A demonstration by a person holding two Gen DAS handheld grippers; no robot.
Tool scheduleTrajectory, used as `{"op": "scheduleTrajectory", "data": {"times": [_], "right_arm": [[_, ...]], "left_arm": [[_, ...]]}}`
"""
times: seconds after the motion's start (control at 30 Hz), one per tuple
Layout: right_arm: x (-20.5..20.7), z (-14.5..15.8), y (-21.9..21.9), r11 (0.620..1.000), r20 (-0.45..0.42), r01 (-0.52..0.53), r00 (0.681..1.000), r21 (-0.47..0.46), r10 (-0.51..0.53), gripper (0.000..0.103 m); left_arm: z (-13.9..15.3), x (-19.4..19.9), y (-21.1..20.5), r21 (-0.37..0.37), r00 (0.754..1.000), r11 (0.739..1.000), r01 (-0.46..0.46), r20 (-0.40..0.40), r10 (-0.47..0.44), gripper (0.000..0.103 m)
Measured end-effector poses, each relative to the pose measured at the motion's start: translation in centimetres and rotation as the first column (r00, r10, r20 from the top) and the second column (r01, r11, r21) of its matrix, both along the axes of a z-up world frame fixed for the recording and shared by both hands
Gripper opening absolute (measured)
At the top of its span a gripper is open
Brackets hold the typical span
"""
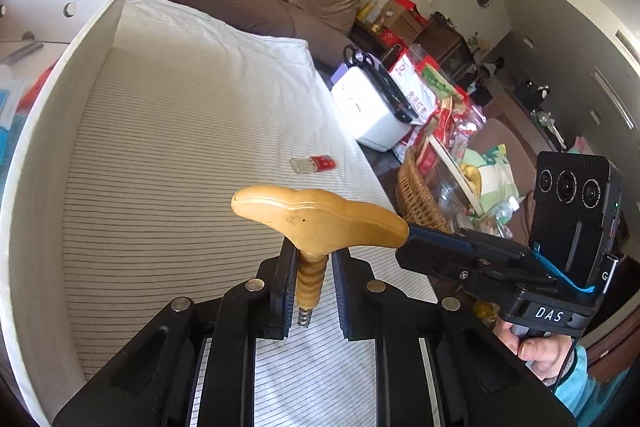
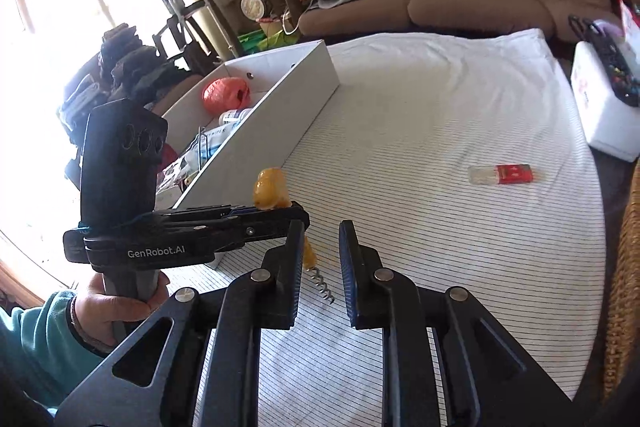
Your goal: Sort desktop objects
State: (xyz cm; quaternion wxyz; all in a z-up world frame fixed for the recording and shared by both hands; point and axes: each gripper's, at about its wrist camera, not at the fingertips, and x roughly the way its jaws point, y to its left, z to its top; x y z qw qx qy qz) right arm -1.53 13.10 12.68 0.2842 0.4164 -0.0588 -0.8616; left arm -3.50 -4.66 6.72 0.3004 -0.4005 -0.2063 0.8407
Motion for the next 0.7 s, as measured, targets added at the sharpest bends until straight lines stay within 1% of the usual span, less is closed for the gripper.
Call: {"op": "scheduleTrajectory", "data": {"times": [0.13,0.2,0.27,0.43,0.53,0.57,0.6,0.7], "right_arm": [[-0.2,-0.2,0.4,1.0,0.008,0.018,1.0,-0.005,-0.018,0.018],[-0.1,0.0,0.4,1.0,0.001,0.017,1.0,-0.01,-0.017,0.018],[0.1,0.4,0.3,1.0,-0.01,0.008,1.0,-0.024,-0.008,0.019],[0.8,2.0,0.1,0.992,-0.055,-0.033,0.998,-0.12,0.027,0.041],[0.8,2.8,-1.1,0.993,-0.084,-0.06,0.995,-0.101,0.051,0.042],[0.8,3.1,-2.0,0.992,-0.095,-0.083,0.993,-0.093,0.074,0.042],[0.8,3.1,-2.0,0.992,-0.095,-0.083,0.993,-0.093,0.074,0.042],[0.3,3.2,-3.3,0.994,-0.089,-0.095,0.992,-0.052,0.09,0.043]], "left_arm": [[0.6,0.2,0.1,-0.006,1.0,1.0,0.007,-0.019,-0.007,0.016],[0.9,0.3,0.3,-0.022,0.999,1.0,0.01,-0.033,-0.011,0.016],[1.1,0.3,0.3,-0.022,0.999,1.0,0.015,-0.038,-0.015,0.016],[1.6,0.7,0.4,-0.026,0.998,0.999,0.024,-0.058,-0.025,0.016],[2.2,1.1,0.7,-0.038,0.995,0.998,0.048,-0.081,-0.051,0.016],[2.4,1.3,0.9,-0.037,0.994,0.998,0.059,-0.092,-0.062,0.016],[2.6,1.6,1.0,-0.041,0.992,0.997,0.067,-0.102,-0.071,0.016],[3.4,2.4,1.4,-0.074,0.985,0.993,0.09,-0.139,-0.099,0.016]]}}
